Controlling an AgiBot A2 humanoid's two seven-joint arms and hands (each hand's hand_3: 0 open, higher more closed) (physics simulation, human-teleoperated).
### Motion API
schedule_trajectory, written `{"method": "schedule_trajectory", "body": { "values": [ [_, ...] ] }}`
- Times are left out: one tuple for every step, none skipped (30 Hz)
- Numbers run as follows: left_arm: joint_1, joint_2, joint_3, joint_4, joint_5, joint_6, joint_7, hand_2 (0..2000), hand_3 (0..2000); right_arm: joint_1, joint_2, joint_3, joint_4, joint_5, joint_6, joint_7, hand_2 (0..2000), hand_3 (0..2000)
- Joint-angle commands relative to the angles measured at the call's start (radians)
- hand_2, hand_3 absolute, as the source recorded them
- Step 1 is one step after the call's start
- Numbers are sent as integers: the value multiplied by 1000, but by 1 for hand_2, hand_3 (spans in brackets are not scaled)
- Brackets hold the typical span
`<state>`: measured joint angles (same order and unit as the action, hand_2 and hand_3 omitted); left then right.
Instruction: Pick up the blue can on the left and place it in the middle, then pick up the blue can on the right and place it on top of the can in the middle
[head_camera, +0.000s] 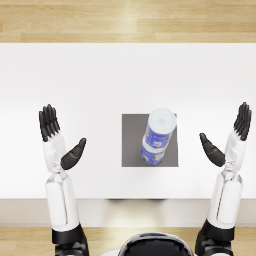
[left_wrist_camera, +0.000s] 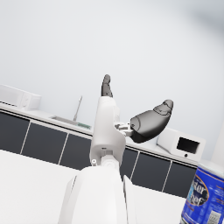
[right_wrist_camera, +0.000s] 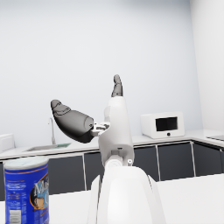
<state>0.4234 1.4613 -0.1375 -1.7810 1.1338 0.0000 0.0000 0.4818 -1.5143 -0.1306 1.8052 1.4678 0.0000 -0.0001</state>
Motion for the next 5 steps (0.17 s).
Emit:
{"method": "schedule_trajectory", "body": {
  "values": [
    [0,0,0,0,0,0,0,0,0,0,0,0,0,0,0,0,0,0],
    [0,0,0,0,0,0,0,0,0,0,0,0,0,0,0,0,0,0],
    [0,0,0,0,0,0,0,0,0,0,0,0,0,0,0,0,0,0],
    [0,0,0,0,0,0,0,0,0,0,0,0,0,0,0,0,0,0],
    [0,0,0,0,0,0,0,0,0,0,0,0,0,0,0,0,0,0]
  ]
}}
